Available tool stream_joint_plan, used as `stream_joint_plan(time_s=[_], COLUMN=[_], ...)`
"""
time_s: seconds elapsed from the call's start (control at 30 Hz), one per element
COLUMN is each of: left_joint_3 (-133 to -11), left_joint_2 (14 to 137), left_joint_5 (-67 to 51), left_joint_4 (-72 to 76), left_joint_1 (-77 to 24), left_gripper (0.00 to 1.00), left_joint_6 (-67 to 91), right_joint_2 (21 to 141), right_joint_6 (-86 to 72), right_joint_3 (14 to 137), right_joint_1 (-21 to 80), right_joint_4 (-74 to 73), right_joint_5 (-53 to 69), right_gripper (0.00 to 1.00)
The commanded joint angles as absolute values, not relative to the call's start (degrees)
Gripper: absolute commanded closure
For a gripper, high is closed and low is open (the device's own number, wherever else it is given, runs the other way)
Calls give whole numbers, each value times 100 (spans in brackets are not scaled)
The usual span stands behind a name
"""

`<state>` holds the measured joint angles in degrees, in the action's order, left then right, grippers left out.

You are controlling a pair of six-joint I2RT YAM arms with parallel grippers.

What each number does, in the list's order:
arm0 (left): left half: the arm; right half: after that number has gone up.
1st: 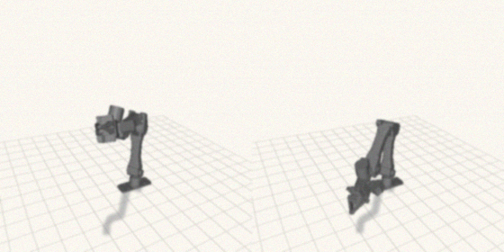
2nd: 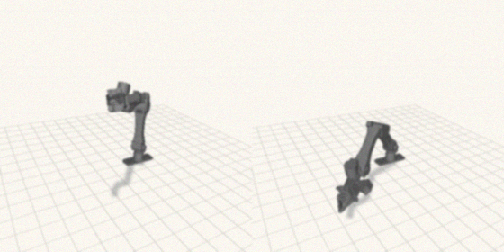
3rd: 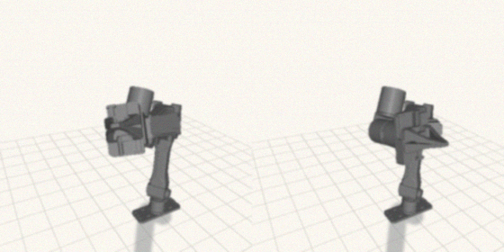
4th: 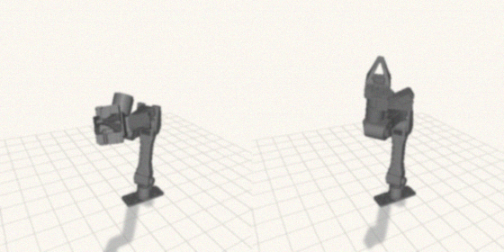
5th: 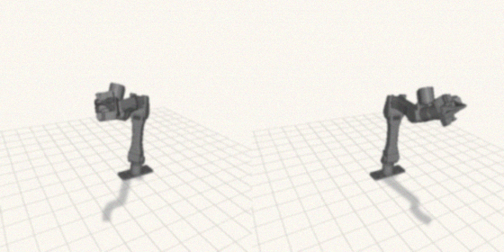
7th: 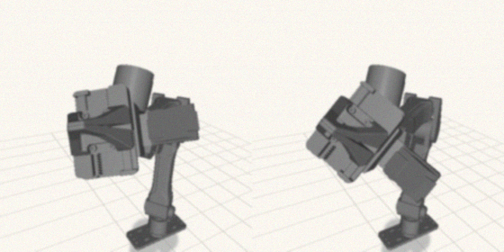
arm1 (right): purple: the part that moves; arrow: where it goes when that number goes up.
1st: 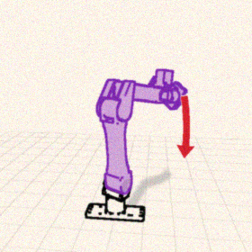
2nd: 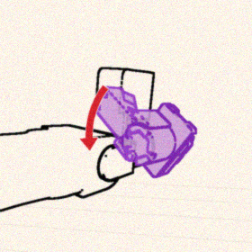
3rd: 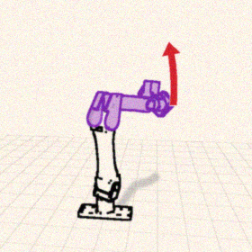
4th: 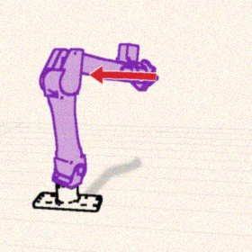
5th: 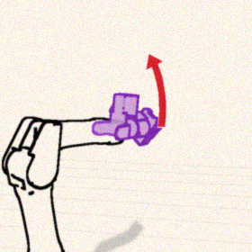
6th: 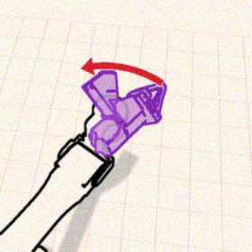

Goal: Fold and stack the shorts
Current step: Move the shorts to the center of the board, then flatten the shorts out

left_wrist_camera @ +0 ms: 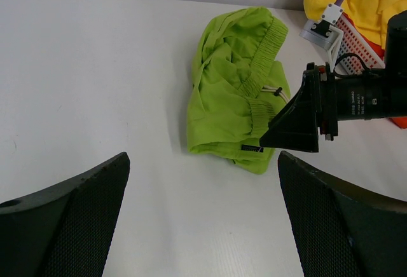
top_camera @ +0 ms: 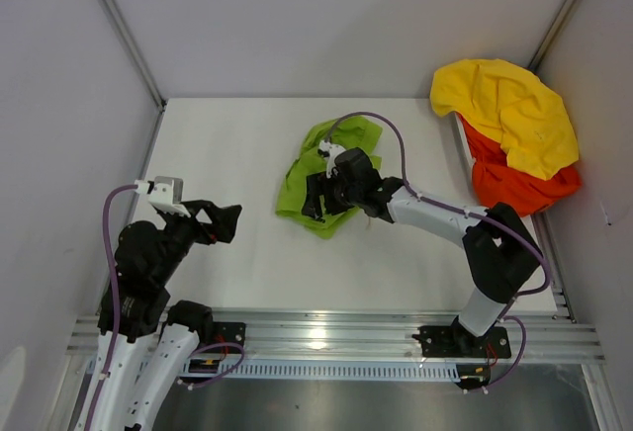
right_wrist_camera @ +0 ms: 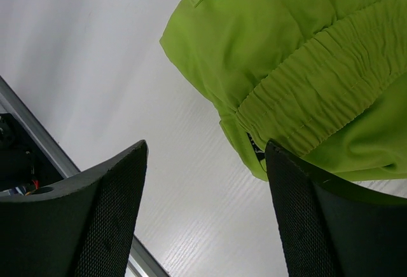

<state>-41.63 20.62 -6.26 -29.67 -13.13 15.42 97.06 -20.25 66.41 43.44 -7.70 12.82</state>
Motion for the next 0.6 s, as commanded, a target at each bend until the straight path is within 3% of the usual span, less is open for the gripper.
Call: stream_joint_plan(time_s=[0.0, 0.57], left_joint_3=[-4210, -4184], left_joint_2=[2144, 2197], left_joint_5=[-712, -756], left_joint_4=[-2777, -2760], left_joint_1=[-1336, -1336], left_gripper=[1, 1], left_joint_6=[1477, 1468], right_joint_2=[9773, 8393], right_joint_6=[-2180, -2689], right_joint_3=[6618, 4509], right_joint_1=[4351, 4070], right_joint_4=[-351, 1679], right_joint_5=[1248, 1319], right_gripper=[23, 20])
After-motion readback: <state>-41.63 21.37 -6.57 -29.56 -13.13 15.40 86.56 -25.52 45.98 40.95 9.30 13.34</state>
